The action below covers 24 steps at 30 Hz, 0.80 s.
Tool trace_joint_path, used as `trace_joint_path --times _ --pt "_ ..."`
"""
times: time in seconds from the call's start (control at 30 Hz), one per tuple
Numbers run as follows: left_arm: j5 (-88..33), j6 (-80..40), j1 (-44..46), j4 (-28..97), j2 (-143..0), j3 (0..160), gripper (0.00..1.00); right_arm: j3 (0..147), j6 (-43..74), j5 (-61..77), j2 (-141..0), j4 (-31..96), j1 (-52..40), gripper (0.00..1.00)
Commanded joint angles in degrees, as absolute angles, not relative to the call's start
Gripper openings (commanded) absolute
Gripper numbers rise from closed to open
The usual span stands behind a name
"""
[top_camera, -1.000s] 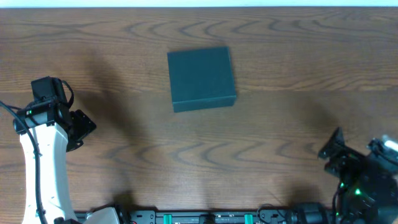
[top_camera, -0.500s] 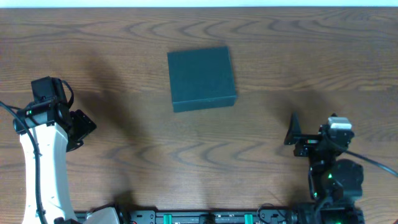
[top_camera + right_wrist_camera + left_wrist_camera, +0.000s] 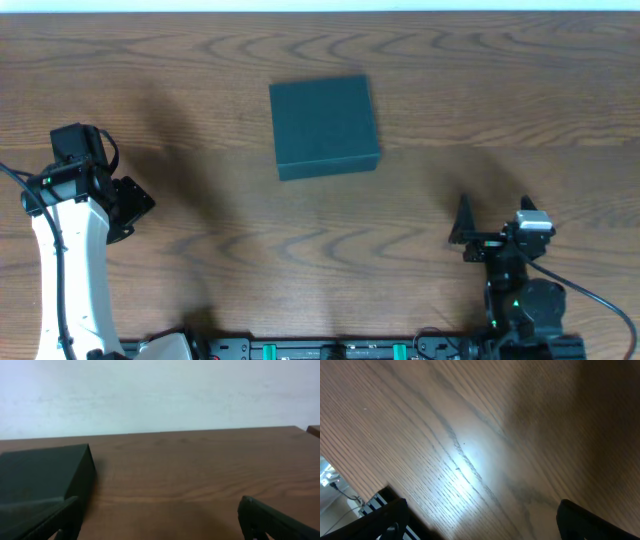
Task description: Pack container
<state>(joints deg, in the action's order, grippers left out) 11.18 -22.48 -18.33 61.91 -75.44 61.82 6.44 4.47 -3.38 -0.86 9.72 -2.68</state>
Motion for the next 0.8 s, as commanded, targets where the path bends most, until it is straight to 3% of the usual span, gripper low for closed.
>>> trace_joint_path --times 0.0,0.1,0.77 --pt "12.2 -22.3 -18.6 62.2 -75.6 62.1 0.95 3.3 6.6 -2.9 -0.3 5.7 -2.3 0.99" --pt "12.2 -22.3 -18.6 62.2 -75.6 62.1 0.95 0.2 7.6 -3.1 -0.3 0.4 -2.3 0.99" --pt "12.2 -22.3 -18.6 62.2 -75.6 62.1 0.95 0.3 7.2 -3.2 -2.2 4.0 -2.3 0.99"
